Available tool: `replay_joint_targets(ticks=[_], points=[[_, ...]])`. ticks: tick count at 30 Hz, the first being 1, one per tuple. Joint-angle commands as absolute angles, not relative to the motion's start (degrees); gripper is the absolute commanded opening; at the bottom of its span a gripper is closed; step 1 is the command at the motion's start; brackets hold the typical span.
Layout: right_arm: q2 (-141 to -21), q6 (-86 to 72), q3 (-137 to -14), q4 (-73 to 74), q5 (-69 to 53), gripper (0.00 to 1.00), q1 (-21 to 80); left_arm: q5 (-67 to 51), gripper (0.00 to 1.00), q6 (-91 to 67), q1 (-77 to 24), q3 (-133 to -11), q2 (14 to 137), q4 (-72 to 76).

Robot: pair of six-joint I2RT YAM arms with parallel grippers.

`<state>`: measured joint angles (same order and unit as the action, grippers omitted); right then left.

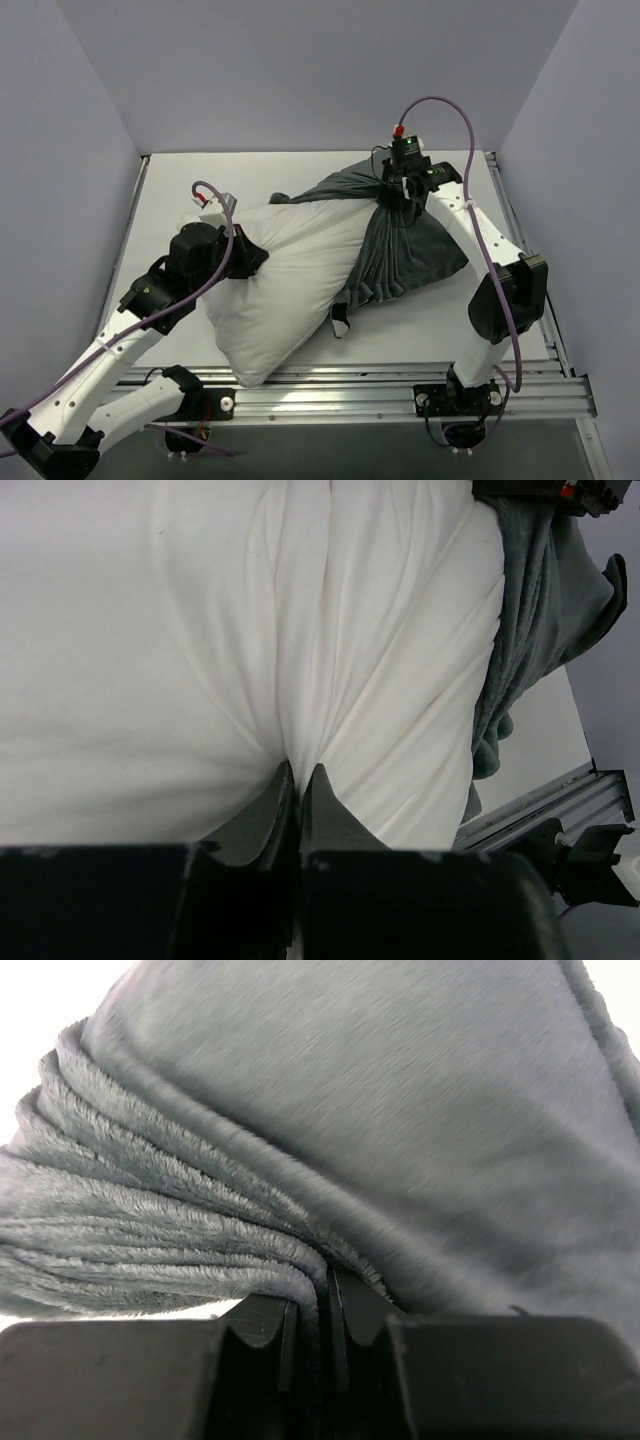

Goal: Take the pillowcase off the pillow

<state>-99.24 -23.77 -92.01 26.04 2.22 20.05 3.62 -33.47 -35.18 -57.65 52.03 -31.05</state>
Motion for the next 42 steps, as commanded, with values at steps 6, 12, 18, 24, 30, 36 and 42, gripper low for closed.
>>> replay_joint_targets(ticks=[6,12,18,24,30,36,42], points=[[-99.0,-22.9,-94.3,20.8,21.8,0.0,1.8,19.6,0.02,-28.0,-33.4,-69.0,40.5,-61.8],[-93.5,-16.9,-88.3,11.9,6.6,0.05,13.8,5.6,0.02,-27.4,-33.5,-61.5,47.4,-42.5],[-90.8,-16.1,-87.0,9.8,0.8,0.6,16.8,1.6,0.1,-25.7,-33.7,-62.0,60.0,-28.4],[-79.2,-21.0,-77.1,14.1,6.9,0.87,25.7,1.5,0.94,-23.6,-36.4,-64.9,58.6,-27.5],[-64.2,-29.4,-61.7,16.9,14.8,0.88,33.2,7.4,0.94,-27.5,-42.0,-58.6,52.9,-31.2],[-59.4,-30.9,-50.8,11.7,13.5,0.86,33.1,8.3,0.94,-32.5,-42.0,-50.3,59.0,-24.9],[-72.7,-28.0,-52.0,1.2,12.2,0.86,31.0,12.2,0.94,-29.0,-39.1,-58.9,73.6,-22.9]])
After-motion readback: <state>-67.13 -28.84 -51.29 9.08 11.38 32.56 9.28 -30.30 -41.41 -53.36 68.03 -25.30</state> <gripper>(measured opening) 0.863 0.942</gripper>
